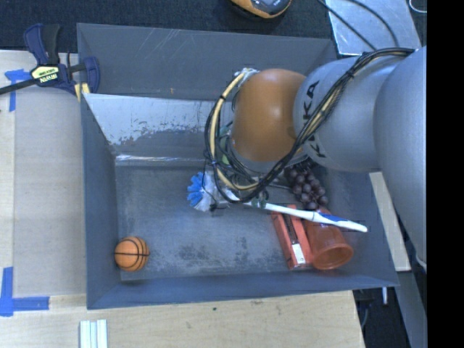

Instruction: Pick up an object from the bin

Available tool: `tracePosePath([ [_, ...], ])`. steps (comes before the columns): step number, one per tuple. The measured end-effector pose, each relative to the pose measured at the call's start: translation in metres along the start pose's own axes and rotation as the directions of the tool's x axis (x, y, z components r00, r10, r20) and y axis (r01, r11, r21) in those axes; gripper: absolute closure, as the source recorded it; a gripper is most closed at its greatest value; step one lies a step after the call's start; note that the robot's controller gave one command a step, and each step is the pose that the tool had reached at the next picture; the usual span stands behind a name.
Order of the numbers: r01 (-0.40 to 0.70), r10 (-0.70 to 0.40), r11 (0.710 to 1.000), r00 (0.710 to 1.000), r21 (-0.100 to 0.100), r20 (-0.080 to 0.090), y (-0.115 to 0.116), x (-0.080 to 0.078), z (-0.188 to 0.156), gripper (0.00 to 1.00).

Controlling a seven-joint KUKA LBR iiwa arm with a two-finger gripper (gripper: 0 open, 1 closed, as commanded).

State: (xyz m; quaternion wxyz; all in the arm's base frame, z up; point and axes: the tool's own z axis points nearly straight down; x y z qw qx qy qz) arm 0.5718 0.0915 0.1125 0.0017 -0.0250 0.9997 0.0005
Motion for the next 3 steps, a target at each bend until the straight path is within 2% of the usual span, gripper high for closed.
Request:
tracePosePath([
  [1, -0.013, 0.013, 1.0, 1.0, 0.001, -0.013, 0.018, 0.008, -0.053, 1.0],
  [2, 0.095, -0.095, 0.995, 0.995, 0.0, 0.005, 0.022, -0.009, 0.012, 1.0],
  [3, -0.174, 0.174, 0.985, 0.985, 0.001, -0.003, 0.013, -0.017, 0.04, 1.0],
])
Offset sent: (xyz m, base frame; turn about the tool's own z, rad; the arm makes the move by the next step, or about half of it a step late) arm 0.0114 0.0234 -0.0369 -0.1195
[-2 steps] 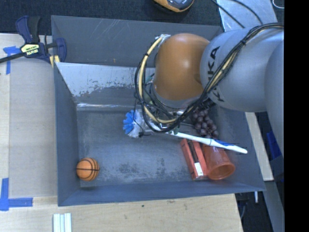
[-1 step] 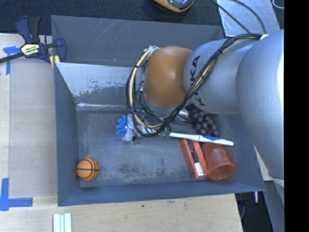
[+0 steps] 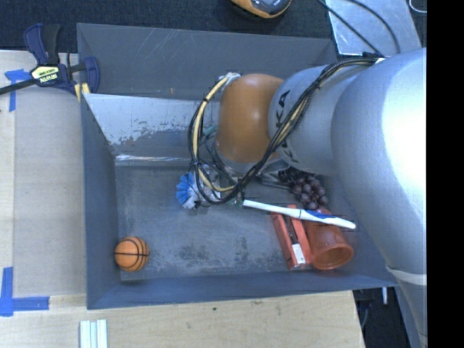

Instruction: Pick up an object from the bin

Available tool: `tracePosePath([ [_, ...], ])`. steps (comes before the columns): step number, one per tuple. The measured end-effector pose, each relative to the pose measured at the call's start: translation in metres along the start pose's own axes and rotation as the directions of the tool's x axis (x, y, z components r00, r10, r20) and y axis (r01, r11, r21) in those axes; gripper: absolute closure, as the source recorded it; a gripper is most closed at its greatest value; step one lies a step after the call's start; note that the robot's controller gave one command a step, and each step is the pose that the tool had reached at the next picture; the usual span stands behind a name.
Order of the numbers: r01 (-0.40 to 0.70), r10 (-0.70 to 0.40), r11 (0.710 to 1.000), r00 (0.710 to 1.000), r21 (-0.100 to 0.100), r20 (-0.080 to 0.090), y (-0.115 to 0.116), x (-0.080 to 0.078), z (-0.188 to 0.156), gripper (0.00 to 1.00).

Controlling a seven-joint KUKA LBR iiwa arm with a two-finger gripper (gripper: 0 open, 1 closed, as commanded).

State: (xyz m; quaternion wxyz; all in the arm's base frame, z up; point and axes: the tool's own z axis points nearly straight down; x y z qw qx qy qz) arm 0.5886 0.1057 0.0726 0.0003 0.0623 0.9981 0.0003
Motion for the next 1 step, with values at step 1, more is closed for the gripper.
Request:
tracePosePath([
  [1, 0.0, 0.0, 1.0, 1.0, 0.0, 0.0, 0.0, 0.0, 0.0, 1.0],
])
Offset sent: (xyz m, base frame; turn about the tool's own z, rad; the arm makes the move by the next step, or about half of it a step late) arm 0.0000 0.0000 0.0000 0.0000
